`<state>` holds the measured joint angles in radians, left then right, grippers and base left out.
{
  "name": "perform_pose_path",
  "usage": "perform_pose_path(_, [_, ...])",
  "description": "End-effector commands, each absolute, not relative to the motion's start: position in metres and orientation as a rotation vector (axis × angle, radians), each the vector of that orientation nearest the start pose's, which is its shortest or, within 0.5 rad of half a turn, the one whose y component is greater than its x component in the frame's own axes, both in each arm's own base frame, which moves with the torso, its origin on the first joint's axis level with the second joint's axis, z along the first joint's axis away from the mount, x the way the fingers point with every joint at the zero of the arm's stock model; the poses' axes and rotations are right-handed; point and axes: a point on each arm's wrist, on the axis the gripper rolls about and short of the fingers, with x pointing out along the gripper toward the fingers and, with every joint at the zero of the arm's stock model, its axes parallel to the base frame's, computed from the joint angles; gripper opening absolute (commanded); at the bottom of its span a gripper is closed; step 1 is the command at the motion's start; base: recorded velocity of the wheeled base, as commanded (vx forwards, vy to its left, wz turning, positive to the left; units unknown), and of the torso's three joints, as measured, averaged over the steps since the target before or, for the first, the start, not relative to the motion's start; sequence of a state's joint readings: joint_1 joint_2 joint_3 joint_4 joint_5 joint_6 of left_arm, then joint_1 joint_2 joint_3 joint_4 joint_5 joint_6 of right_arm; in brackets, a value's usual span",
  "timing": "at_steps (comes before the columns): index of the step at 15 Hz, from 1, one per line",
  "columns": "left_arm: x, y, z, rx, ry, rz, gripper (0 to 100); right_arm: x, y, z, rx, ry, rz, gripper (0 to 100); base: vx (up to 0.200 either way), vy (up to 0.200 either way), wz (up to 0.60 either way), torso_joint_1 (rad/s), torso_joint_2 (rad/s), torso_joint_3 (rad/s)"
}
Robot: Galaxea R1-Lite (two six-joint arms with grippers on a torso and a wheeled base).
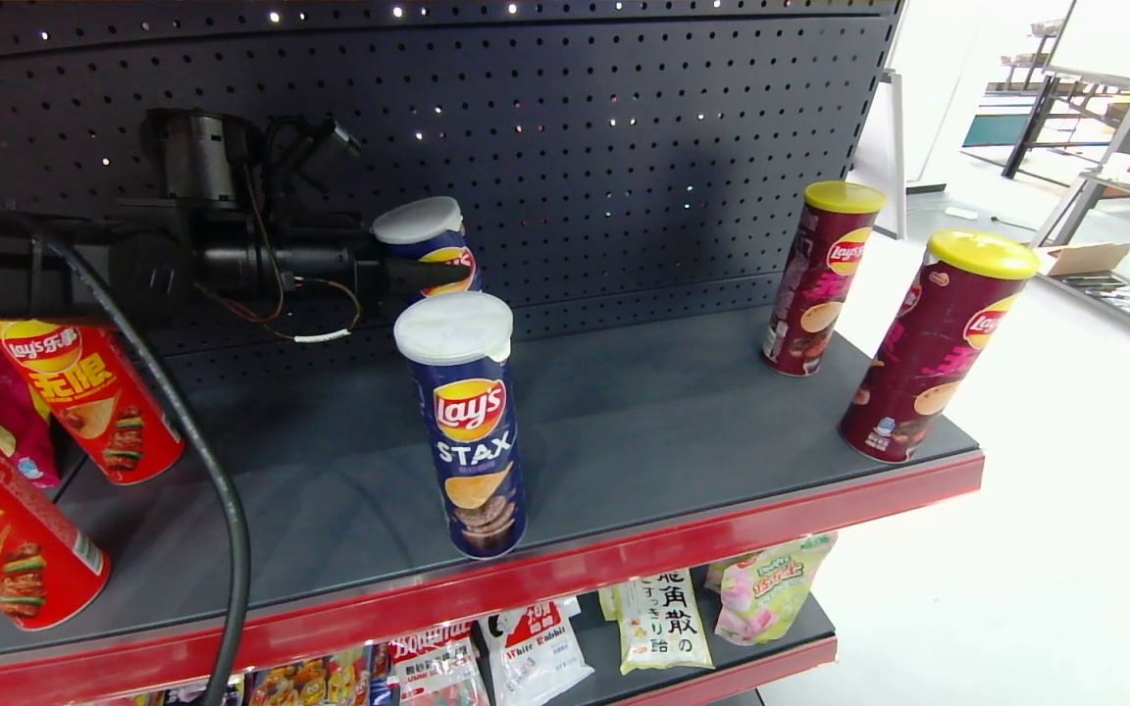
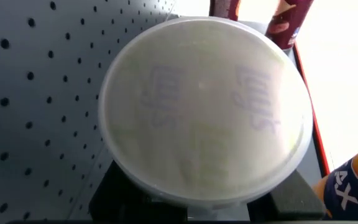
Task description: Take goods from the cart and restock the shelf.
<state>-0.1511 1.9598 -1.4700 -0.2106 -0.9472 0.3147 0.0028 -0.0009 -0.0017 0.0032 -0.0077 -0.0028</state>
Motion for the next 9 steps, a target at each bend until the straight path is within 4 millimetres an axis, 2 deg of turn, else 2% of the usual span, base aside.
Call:
perform_pose_path(1, [0.3873,-0.0790,0.2376,0.172,0.101,-1.125,0,-0.0229,-0.0002,0.0756,-0.003,0.002,-0.005,100,0.000,0.000,0.00,0.000,0.00,0.000])
perform_pose_path(9, [0.3878,-0.0876,0.2344,0.255,0.126,-1.167,0,-0.0229,-0.0002,0.0756,-0.003,0.002,-0.005,100,0.000,0.000,0.00,0.000,0.00,0.000])
